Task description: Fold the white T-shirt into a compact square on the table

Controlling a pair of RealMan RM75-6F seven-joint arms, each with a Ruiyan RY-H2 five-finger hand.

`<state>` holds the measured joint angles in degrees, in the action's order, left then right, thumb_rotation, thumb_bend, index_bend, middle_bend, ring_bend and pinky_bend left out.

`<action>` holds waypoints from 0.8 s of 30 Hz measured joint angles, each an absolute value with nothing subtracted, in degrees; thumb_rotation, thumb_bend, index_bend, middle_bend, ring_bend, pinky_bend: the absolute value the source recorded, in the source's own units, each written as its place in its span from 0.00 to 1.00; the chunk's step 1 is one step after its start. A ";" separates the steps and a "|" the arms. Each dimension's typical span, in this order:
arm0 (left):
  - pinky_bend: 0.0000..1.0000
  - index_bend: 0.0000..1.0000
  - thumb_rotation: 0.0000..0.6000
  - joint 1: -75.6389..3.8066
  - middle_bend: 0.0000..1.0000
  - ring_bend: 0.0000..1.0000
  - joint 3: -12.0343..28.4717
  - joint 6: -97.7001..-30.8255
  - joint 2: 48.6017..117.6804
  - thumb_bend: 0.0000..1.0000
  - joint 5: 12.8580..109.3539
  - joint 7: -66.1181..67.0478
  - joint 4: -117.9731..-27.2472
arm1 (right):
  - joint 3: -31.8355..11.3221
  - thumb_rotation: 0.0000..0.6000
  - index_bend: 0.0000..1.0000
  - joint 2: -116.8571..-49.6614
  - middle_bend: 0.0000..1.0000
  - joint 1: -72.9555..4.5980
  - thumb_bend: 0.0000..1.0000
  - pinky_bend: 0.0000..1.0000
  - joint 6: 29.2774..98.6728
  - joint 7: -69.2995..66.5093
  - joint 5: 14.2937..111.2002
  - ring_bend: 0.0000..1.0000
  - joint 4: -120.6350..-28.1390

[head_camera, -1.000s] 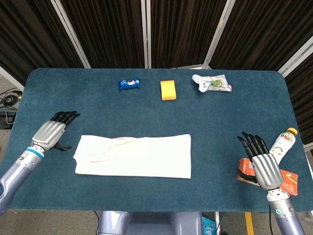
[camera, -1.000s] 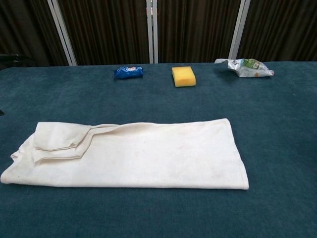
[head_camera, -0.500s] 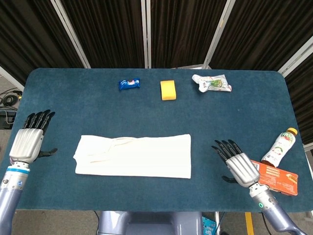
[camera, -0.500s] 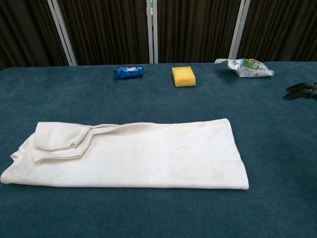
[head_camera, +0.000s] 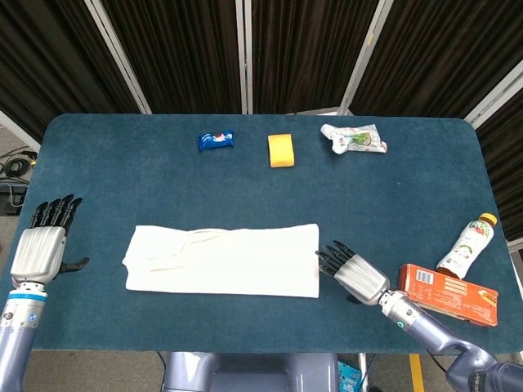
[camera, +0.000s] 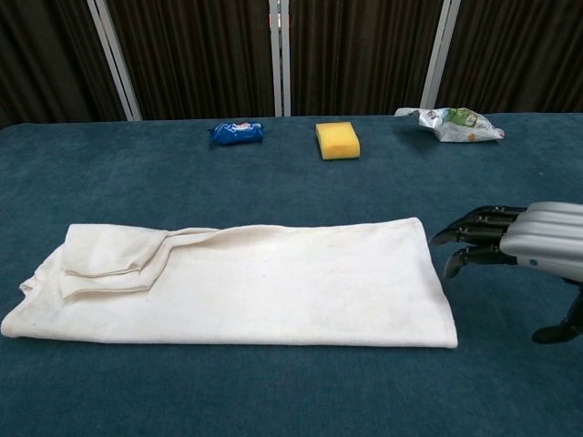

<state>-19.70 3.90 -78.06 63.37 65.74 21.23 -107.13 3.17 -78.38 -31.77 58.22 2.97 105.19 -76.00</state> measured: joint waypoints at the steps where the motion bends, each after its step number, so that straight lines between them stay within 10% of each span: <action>1: 0.00 0.00 1.00 -19.61 0.00 0.00 3.98 -78.06 63.44 0.05 65.86 21.24 -107.03 | 3.29 1.00 0.29 -78.85 0.06 -32.24 0.02 0.00 58.26 2.67 105.70 0.00 -74.87; 24: 0.00 0.00 1.00 -19.23 0.00 0.00 5.05 -76.20 63.96 0.05 65.32 21.25 -105.90 | 7.50 1.00 0.31 -93.17 0.10 -40.47 0.01 0.00 68.25 -12.19 113.61 0.00 -44.12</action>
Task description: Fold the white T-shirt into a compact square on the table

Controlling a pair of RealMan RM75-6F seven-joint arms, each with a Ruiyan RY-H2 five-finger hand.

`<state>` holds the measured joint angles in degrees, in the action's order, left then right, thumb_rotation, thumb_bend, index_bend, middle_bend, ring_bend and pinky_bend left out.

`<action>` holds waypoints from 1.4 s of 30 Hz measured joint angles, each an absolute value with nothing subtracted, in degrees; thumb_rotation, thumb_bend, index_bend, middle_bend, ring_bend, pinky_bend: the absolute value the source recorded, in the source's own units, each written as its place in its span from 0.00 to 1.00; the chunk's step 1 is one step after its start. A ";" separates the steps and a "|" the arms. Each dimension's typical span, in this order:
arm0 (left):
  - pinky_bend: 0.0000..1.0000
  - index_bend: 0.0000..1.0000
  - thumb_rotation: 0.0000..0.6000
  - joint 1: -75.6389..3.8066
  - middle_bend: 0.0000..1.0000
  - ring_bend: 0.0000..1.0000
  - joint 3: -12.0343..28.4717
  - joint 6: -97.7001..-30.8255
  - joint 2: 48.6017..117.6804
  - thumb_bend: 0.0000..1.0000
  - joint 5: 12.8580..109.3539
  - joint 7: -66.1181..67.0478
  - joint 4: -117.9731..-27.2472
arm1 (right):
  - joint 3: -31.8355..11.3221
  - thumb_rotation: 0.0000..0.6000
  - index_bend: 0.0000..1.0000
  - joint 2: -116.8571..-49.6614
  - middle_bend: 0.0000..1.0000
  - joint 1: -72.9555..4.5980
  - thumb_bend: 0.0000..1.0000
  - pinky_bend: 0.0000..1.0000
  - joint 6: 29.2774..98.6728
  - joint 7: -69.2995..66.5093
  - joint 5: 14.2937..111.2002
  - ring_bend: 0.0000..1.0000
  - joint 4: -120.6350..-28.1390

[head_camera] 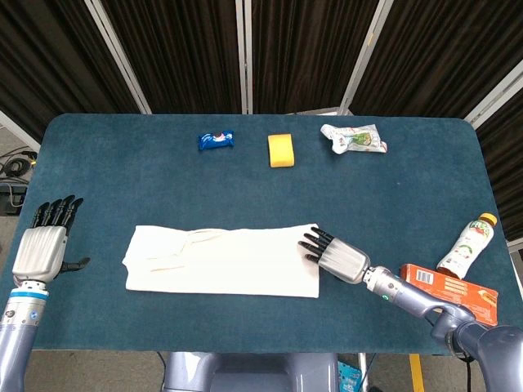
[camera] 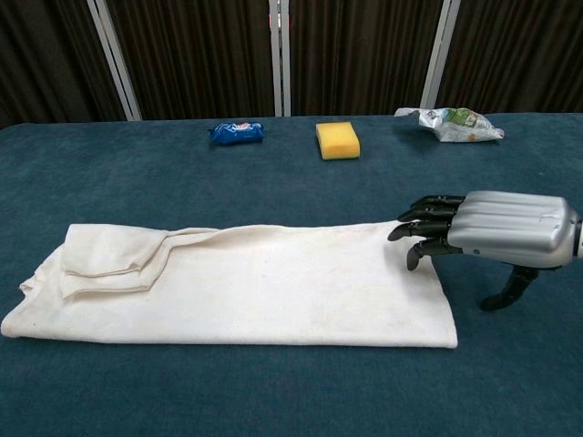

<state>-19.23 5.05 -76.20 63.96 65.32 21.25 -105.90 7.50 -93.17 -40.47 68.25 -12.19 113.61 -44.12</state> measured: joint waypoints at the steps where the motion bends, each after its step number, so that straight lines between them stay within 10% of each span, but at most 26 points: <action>1: 0.00 0.00 1.00 -19.22 0.00 0.00 5.05 -76.16 63.98 0.05 65.31 21.26 -105.89 | 7.53 1.00 0.31 -93.70 0.10 -40.55 0.01 0.00 68.62 -12.72 113.56 0.00 -43.32; 18: 0.00 0.00 1.00 -19.09 0.00 0.00 5.30 -75.05 64.05 0.05 65.20 21.44 -105.73 | 9.12 1.00 0.30 -104.11 0.10 -42.12 0.01 0.00 73.28 -20.13 111.87 0.00 -29.22; 42: 0.00 0.00 1.00 -19.17 0.00 0.00 5.63 -74.10 64.26 0.05 64.81 21.87 -105.42 | 8.52 1.00 0.35 -105.13 0.11 -44.04 0.26 0.00 74.98 -23.51 107.40 0.00 -29.97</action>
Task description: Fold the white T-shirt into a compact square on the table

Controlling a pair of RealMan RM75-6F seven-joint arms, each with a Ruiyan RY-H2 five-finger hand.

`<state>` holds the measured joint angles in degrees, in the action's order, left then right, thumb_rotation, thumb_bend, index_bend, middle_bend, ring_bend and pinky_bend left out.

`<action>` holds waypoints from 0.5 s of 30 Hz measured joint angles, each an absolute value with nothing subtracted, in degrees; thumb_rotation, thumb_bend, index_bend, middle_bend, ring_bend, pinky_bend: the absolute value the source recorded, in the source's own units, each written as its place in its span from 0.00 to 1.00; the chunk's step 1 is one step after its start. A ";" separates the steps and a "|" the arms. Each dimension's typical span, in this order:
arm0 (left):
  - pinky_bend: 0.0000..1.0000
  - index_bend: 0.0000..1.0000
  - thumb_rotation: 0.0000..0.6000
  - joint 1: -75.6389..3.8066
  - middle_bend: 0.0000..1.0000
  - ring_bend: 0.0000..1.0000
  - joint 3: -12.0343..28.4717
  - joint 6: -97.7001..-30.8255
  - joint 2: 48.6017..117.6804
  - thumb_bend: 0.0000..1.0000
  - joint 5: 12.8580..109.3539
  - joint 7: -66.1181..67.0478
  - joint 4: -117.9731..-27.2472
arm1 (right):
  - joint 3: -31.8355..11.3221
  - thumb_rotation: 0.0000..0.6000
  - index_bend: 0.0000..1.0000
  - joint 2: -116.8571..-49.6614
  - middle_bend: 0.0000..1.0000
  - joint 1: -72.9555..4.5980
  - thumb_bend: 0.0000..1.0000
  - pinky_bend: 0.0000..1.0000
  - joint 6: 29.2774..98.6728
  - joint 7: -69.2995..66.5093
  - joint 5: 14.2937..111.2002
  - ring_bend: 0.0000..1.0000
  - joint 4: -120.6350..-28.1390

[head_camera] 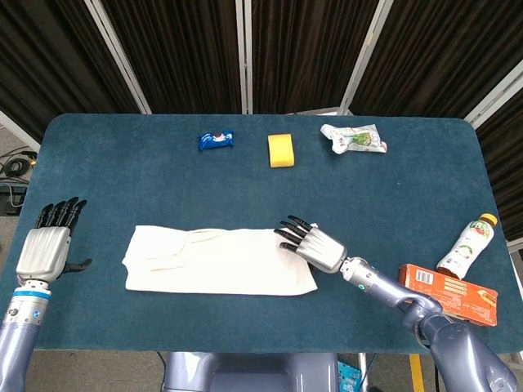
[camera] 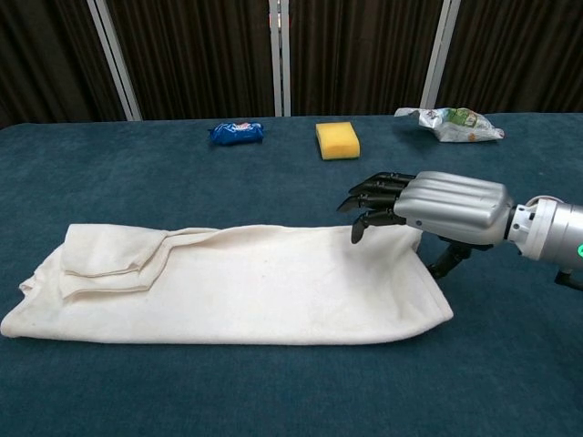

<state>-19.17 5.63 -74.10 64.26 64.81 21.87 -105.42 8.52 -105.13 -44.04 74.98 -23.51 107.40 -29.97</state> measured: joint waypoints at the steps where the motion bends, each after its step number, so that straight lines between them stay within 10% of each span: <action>1: 0.00 0.00 1.00 -19.17 0.00 0.00 5.63 -74.09 64.25 0.05 64.81 21.87 -105.43 | 8.68 1.00 0.37 -105.07 0.11 -44.07 0.28 0.00 74.87 -23.37 107.41 0.00 -30.00; 15: 0.00 0.00 1.00 -19.04 0.00 0.00 5.66 -74.00 64.19 0.05 65.01 21.92 -105.47 | 9.84 1.00 0.65 -104.96 0.12 -44.02 0.38 0.00 74.21 -23.41 106.76 0.00 -30.37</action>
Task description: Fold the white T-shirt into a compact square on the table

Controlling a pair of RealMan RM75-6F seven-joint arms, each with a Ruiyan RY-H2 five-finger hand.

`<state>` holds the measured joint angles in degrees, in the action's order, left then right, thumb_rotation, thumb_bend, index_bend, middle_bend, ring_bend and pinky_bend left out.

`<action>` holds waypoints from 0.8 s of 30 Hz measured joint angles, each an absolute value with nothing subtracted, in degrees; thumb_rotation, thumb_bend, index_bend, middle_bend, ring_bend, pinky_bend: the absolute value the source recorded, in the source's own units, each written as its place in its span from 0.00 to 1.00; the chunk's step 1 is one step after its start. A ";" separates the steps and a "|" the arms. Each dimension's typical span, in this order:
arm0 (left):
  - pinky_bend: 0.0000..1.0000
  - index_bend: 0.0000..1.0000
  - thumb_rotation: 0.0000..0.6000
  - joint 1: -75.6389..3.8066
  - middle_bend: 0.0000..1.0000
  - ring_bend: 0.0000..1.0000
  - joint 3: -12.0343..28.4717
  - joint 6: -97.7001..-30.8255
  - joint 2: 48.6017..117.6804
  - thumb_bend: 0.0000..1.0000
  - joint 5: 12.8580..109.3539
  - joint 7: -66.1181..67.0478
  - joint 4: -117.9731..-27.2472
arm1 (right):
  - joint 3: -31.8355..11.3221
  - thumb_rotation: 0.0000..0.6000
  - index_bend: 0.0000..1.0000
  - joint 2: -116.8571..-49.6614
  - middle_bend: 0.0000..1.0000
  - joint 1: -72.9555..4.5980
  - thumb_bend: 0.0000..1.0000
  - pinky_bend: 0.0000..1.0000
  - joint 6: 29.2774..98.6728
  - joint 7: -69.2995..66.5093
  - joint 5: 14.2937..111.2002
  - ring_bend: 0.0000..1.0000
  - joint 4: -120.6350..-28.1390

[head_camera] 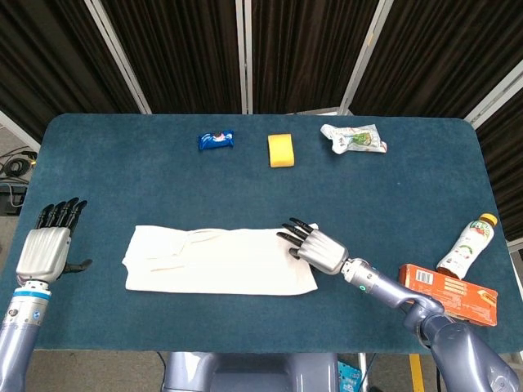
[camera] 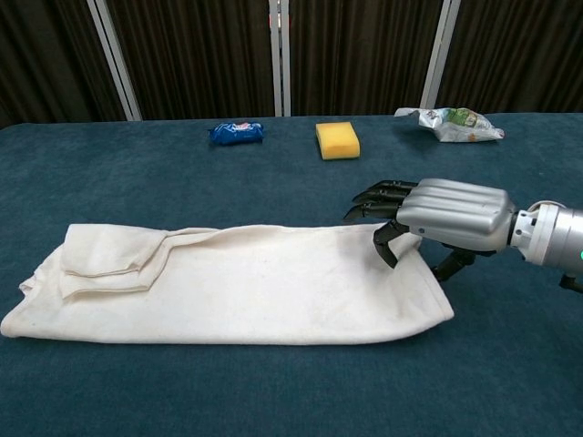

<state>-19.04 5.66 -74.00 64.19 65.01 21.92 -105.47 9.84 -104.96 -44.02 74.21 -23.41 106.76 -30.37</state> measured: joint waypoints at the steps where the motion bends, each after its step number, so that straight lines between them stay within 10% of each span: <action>1: 0.00 0.00 1.00 -19.04 0.00 0.00 5.66 -73.97 64.18 0.05 65.01 21.90 -105.45 | 9.86 1.00 0.67 -105.02 0.12 -43.98 0.38 0.00 74.26 -23.45 106.70 0.00 -30.30; 24: 0.00 0.00 1.00 -18.82 0.00 0.00 5.52 -73.97 63.97 0.05 65.73 21.76 -105.74 | 11.98 1.00 0.69 -101.15 0.14 -40.99 0.38 0.00 77.75 -23.34 106.81 0.00 -31.64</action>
<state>-18.82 5.52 -73.97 63.97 65.73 21.76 -105.74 11.98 -101.15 -40.99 77.75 -23.34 106.81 -31.64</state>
